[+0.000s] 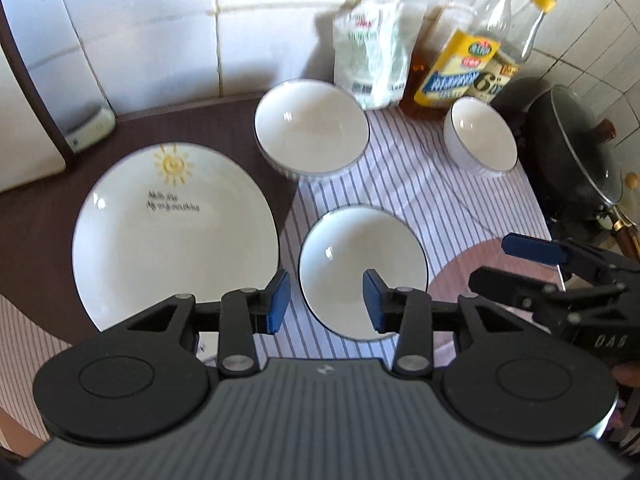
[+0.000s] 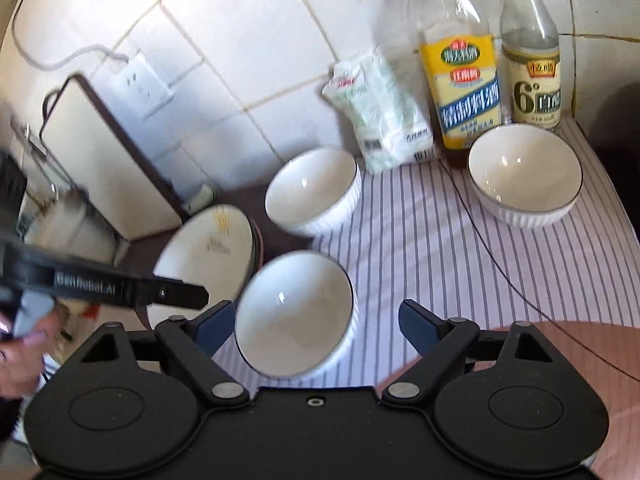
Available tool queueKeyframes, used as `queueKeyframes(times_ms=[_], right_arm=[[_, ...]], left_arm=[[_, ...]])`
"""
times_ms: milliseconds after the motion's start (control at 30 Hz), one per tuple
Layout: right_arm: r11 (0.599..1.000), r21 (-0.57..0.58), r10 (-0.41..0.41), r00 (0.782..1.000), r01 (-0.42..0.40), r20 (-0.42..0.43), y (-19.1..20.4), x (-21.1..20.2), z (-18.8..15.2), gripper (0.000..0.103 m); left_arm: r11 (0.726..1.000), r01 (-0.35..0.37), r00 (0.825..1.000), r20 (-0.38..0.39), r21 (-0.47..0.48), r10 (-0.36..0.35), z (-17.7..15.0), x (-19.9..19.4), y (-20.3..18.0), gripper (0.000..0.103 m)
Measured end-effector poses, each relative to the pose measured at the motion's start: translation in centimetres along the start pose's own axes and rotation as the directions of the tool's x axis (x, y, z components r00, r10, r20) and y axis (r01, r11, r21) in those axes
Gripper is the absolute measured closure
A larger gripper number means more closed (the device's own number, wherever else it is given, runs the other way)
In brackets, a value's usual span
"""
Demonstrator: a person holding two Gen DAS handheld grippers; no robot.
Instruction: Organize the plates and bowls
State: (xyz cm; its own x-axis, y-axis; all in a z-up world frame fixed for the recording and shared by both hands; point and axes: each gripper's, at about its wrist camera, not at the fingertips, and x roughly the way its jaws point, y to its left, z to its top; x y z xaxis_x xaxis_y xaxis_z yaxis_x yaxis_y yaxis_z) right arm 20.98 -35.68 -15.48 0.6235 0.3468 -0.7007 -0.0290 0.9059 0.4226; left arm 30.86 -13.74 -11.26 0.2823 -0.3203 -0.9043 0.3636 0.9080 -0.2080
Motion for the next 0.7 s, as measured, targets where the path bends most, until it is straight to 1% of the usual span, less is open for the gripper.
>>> queueKeyframes(times_ms=[133, 233, 300, 333, 500, 567, 633, 700], right_arm=[[0.999, 0.034, 0.021, 1.000, -0.021, -0.005, 0.4, -0.1, 2.1, 0.019], [0.995, 0.096, 0.031, 0.999, -0.028, -0.029, 0.1, 0.5, 3.6, 0.022], [0.987, 0.163, 0.021, 0.997, -0.009, -0.077, -0.2, 1.1, 4.3, 0.023], [0.982, 0.187, 0.029, 0.996, -0.012, -0.086, -0.4, 1.4, 4.7, 0.023], [0.970, 0.244, 0.039, 0.995, -0.016, -0.088, -1.1, 2.9, 6.0, 0.024], [0.962, 0.272, 0.059, 0.995, -0.034, -0.083, -1.5, 3.7, 6.5, 0.028], [0.954, 0.293, 0.086, 0.993, -0.058, -0.084, -1.9, 4.9, 6.9, 0.037], [0.949, 0.306, 0.099, 0.992, -0.071, -0.077, -2.2, 6.2, 7.2, 0.038]], left_arm=[[1.000, -0.019, 1.000, 0.018, 0.010, 0.019, 1.4, -0.5, 0.6, 0.063], [0.998, -0.067, 0.997, 0.029, 0.017, 0.066, 2.3, -0.6, 0.7, 0.064], [0.998, -0.065, 0.997, 0.033, 0.021, 0.064, 2.9, -0.6, 0.8, 0.063], [0.998, -0.065, 0.997, 0.035, 0.022, 0.064, 3.1, -0.6, 0.9, 0.063], [0.997, -0.078, 0.996, 0.042, 0.026, 0.077, 4.9, 0.6, 1.2, 0.064], [0.997, -0.082, 0.995, 0.062, 0.000, 0.082, 5.7, 1.4, 1.4, 0.066], [0.996, -0.091, 0.994, 0.065, -0.011, 0.091, 6.7, 2.6, 2.0, 0.066], [0.995, -0.102, 0.992, 0.067, -0.010, 0.102, 7.8, 4.0, 2.4, 0.066]])
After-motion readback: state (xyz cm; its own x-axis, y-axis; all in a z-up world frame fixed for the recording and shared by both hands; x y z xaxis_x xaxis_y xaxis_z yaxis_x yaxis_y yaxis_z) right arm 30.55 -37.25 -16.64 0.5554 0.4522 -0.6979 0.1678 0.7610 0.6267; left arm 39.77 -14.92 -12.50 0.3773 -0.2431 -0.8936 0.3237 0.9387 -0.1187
